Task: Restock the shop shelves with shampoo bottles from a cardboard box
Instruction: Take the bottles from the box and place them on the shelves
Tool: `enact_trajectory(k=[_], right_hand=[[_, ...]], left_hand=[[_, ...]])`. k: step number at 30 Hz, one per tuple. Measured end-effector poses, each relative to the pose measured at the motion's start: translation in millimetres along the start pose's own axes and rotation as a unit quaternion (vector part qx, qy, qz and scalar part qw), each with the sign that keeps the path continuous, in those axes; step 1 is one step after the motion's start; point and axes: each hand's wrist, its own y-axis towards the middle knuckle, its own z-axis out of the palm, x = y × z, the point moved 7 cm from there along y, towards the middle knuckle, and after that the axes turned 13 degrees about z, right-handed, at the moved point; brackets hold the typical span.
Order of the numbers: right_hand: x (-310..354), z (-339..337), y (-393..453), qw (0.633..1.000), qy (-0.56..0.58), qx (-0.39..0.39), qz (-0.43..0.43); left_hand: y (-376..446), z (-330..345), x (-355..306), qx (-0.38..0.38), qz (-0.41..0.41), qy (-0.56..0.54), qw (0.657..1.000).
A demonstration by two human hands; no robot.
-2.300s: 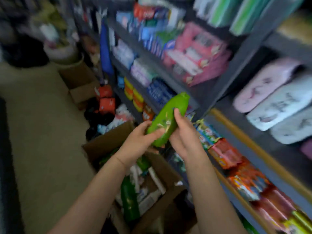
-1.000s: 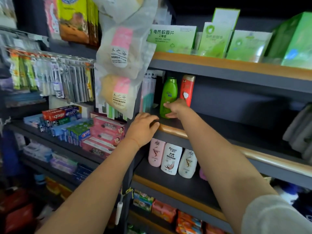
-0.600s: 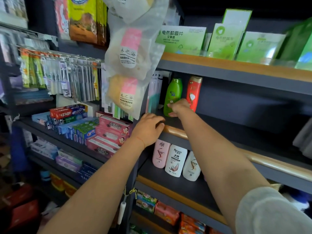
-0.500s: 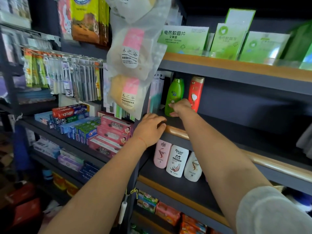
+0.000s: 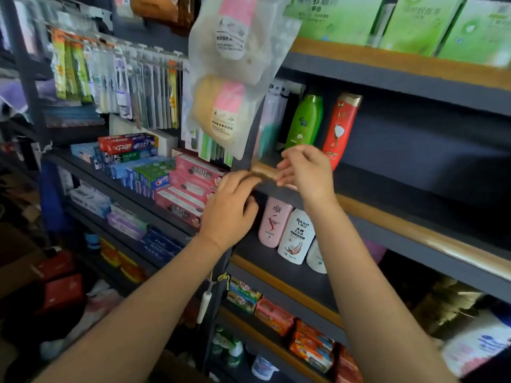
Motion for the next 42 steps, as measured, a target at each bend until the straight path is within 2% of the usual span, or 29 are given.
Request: enact_trajectory(k=[2,4,6,8,11,13,15,18,20,22,29,32,38,42], right_hand=[[-42.0,28.0,-28.2,0.998,-0.009,0.063,0.026],[-112.5,68.6,-48.0,0.986,-0.036,0.134,0.093],[-209.5,117.2,-70.1,0.955,-0.098,0.2,0.196],[-320.3,156.9,-105.7,0.895,-0.175,0.262,0.316],[-462.4,188.0,-173.9,0.794,-0.266,0.318,0.444],[-528.8,198.2,-214.1,0.744,-0.308,0.338,0.487],[-583.6,204.2,-249.0,0.703,-0.345,0.347,0.517],[-653.4,211.2,-290.5,0.653,-0.404,0.366,0.526],[-689.2,211.1,-313.0,0.609,-0.461,0.387,0.517],[-710.7,212.8,-329.9,0.588,-0.471,0.394,0.527],[-748.4,219.1,-347.8,0.619,-0.408,0.335,0.581],[-757.7,213.5,-351.7,0.617,-0.39,0.308,0.609],[-750.5,211.3,-358.6,0.64,-0.307,0.299,0.638],[-715.0,217.8,-352.9,0.639,-0.209,0.293,0.68]], left_hand=[[-66.7,1.3,22.3,0.017,-0.091,-0.005,0.996],[-153.9,8.0,54.7,0.078,-0.24,-0.019,0.968],[-262.9,10.2,85.7,0.147,-0.401,-0.025,0.904],[-370.1,-4.6,98.8,0.176,-0.513,0.01,0.84],[-490.6,-44.1,94.5,0.143,-0.606,0.149,0.768],[-547.6,-63.8,83.1,0.102,-0.687,0.172,0.698],[-599.4,-65.5,75.2,0.067,-0.753,0.117,0.645],[-654.2,-57.3,67.0,-0.038,-0.816,-0.027,0.576],[-663.3,-53.1,64.5,-0.072,-0.819,-0.064,0.566],[-661.9,-52.5,66.6,-0.104,-0.81,-0.074,0.573],[-673.2,-57.6,62.2,-0.164,-0.796,-0.099,0.574],[-673.9,-55.1,63.3,-0.174,-0.8,-0.099,0.566],[-669.0,-53.0,65.3,-0.142,-0.803,-0.079,0.573],[-663.1,-49.9,69.5,-0.088,-0.816,-0.073,0.567]])
